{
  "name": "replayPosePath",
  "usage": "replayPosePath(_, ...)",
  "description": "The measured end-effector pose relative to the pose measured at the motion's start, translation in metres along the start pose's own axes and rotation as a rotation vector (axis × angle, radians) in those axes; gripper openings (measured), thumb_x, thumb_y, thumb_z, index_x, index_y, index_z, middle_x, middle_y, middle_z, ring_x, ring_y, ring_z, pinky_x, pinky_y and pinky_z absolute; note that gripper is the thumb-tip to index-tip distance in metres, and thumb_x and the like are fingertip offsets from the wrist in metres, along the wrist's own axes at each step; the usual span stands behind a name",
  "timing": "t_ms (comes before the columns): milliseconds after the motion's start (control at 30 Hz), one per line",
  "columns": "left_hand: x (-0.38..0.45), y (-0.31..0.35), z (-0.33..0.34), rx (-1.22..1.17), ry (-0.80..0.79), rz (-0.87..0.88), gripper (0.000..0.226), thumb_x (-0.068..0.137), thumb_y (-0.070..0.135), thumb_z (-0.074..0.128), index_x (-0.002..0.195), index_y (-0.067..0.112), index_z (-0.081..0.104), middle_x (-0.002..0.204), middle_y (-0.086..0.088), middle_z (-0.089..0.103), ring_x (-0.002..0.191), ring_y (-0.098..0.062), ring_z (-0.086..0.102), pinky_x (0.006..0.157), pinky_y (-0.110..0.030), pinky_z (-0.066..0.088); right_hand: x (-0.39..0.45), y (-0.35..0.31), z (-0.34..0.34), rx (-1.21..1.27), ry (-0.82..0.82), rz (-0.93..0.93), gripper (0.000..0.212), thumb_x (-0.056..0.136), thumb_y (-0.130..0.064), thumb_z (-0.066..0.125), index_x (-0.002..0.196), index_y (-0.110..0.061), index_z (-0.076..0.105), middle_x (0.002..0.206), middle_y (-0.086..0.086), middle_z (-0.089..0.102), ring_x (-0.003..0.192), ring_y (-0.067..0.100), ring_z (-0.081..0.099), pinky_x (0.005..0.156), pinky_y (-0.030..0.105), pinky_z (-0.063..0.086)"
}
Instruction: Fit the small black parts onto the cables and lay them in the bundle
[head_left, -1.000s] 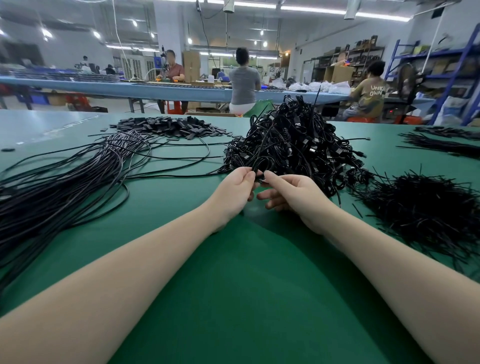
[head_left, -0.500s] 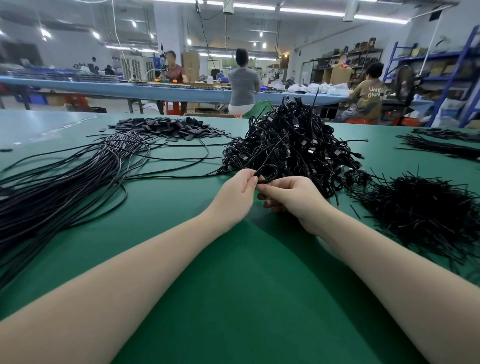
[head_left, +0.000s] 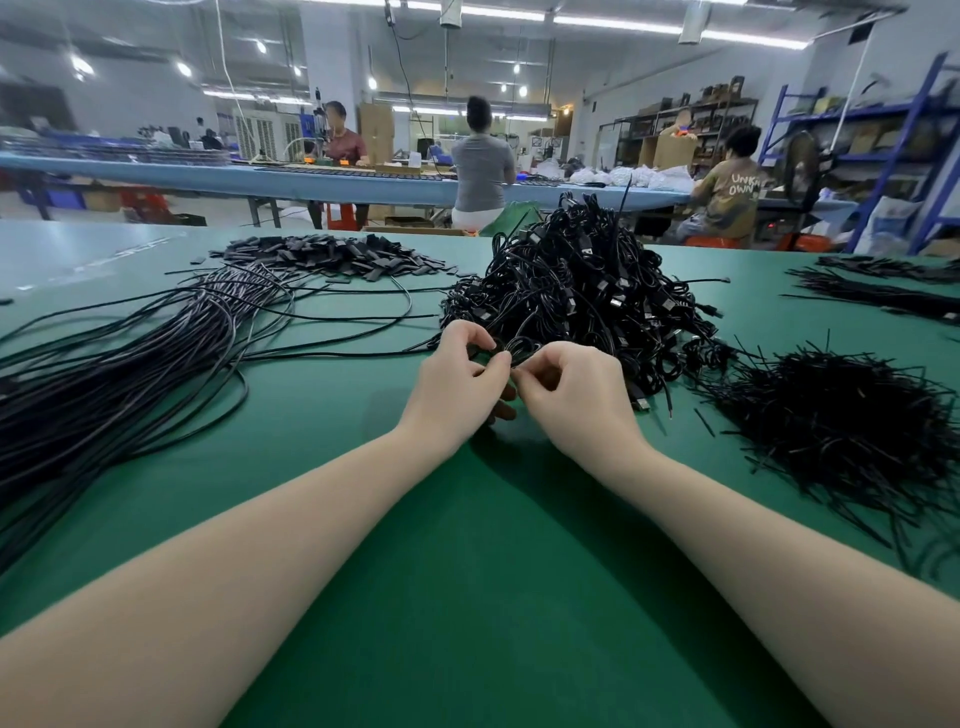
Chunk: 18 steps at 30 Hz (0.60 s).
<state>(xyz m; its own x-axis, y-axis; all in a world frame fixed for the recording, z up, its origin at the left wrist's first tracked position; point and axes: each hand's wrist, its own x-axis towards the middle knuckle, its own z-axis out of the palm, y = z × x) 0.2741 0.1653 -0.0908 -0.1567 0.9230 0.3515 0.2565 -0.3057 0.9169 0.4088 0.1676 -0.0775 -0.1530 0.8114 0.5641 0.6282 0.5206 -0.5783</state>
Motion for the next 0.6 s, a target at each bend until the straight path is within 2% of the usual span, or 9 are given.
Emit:
replayPosePath(100, -0.001, 0.006, 0.001, -0.019, -0.004, -0.018, 0.01, 0.091, 0.019, 0.055, 0.087, 0.026, 0.049, 0.06, -0.003, 0.068, 0.05, -0.022, 0.067, 0.043, -0.025, 0.047, -0.002, -0.005, -0.004, -0.221, 0.029, -0.201, 0.01, 0.087, -0.014, 0.06, 0.081, -0.009, 0.065, 0.081, 0.004, 0.065, 0.073, 0.025, 0.06, 0.067, 0.035, 0.048)
replayPosePath(167, -0.002, 0.012, 0.001, -0.155, -0.039, -0.038, 0.009, 0.095, 0.015, 0.052, 0.09, 0.02, 0.055, 0.068, -0.008, 0.065, 0.047, -0.019, 0.064, 0.041, -0.023, 0.046, 0.0, -0.005, -0.008, -0.427, 0.105, -0.422, 0.007, 0.083, -0.006, 0.063, 0.076, -0.003, 0.062, 0.076, 0.011, 0.064, 0.071, 0.033, 0.06, 0.064, 0.037, 0.046)
replayPosePath(200, -0.002, 0.016, 0.0, -0.24, -0.064, -0.058, 0.012, 0.097, 0.013, 0.048, 0.092, 0.018, 0.058, 0.073, -0.01, 0.064, 0.047, -0.017, 0.063, 0.039, -0.021, 0.044, 0.0, -0.004, -0.01, -0.443, 0.142, -0.46, 0.008, 0.081, -0.004, 0.064, 0.074, -0.002, 0.061, 0.074, 0.012, 0.063, 0.069, 0.033, 0.059, 0.062, 0.038, 0.046)
replayPosePath(267, -0.003, 0.019, -0.002, -0.33, -0.119, -0.118, 0.025, 0.098, 0.01, 0.039, 0.096, 0.019, 0.063, 0.074, -0.008, 0.067, 0.052, -0.016, 0.065, 0.041, -0.018, 0.044, 0.002, 0.002, -0.012, -0.33, 0.144, -0.418, 0.008, 0.083, -0.002, 0.062, 0.076, -0.001, 0.06, 0.075, 0.011, 0.062, 0.072, 0.033, 0.057, 0.063, 0.039, 0.046)
replayPosePath(333, -0.004, 0.017, -0.004, -0.246, -0.146, -0.114, 0.036, 0.093, 0.006, 0.039, 0.098, 0.027, 0.067, 0.076, 0.002, 0.07, 0.065, -0.012, 0.066, 0.051, -0.02, 0.048, 0.003, 0.01, -0.012, -0.128, 0.106, -0.321, 0.006, 0.086, -0.003, 0.061, 0.08, -0.002, 0.061, 0.08, 0.007, 0.061, 0.077, 0.026, 0.056, 0.069, 0.034, 0.045)
replayPosePath(400, -0.003, 0.011, -0.005, -0.062, -0.115, 0.013, 0.042, 0.091, -0.002, 0.046, 0.101, 0.034, 0.068, 0.086, 0.009, 0.065, 0.076, -0.002, 0.06, 0.068, -0.021, 0.052, 0.004, 0.016, -0.012, -0.014, 0.094, -0.234, 0.005, 0.087, -0.004, 0.062, 0.082, -0.006, 0.063, 0.082, 0.002, 0.061, 0.079, 0.017, 0.056, 0.071, 0.016, 0.041)
replayPosePath(467, -0.002, 0.007, -0.006, 0.079, -0.06, 0.182, 0.043, 0.088, -0.003, 0.059, 0.105, 0.035, 0.066, 0.103, 0.005, 0.056, 0.092, -0.002, 0.056, 0.086, -0.017, 0.049, 0.006, 0.017, -0.011, 0.044, 0.088, -0.177, 0.006, 0.087, -0.006, 0.063, 0.083, -0.009, 0.065, 0.08, -0.003, 0.061, 0.078, 0.012, 0.055, 0.07, 0.009, 0.038)
replayPosePath(533, -0.001, 0.005, -0.007, 0.152, -0.014, 0.26, 0.042, 0.083, 0.003, 0.071, 0.101, 0.041, 0.064, 0.115, 0.006, 0.052, 0.11, -0.006, 0.051, 0.089, -0.015, 0.045, 0.006, 0.016, -0.008, 0.08, 0.077, -0.154, 0.006, 0.088, -0.007, 0.062, 0.084, -0.011, 0.066, 0.079, -0.006, 0.061, 0.078, 0.012, 0.057, 0.071, 0.013, 0.041)
replayPosePath(600, 0.001, 0.002, -0.006, 0.186, 0.034, 0.274, 0.039, 0.081, 0.01, 0.075, 0.096, 0.045, 0.064, 0.115, 0.012, 0.051, 0.114, -0.004, 0.049, 0.087, -0.016, 0.044, 0.006, 0.014, -0.007, 0.107, 0.077, -0.136, 0.008, 0.089, -0.007, 0.062, 0.085, -0.012, 0.067, 0.078, -0.008, 0.062, 0.077, 0.012, 0.059, 0.073, 0.018, 0.044)
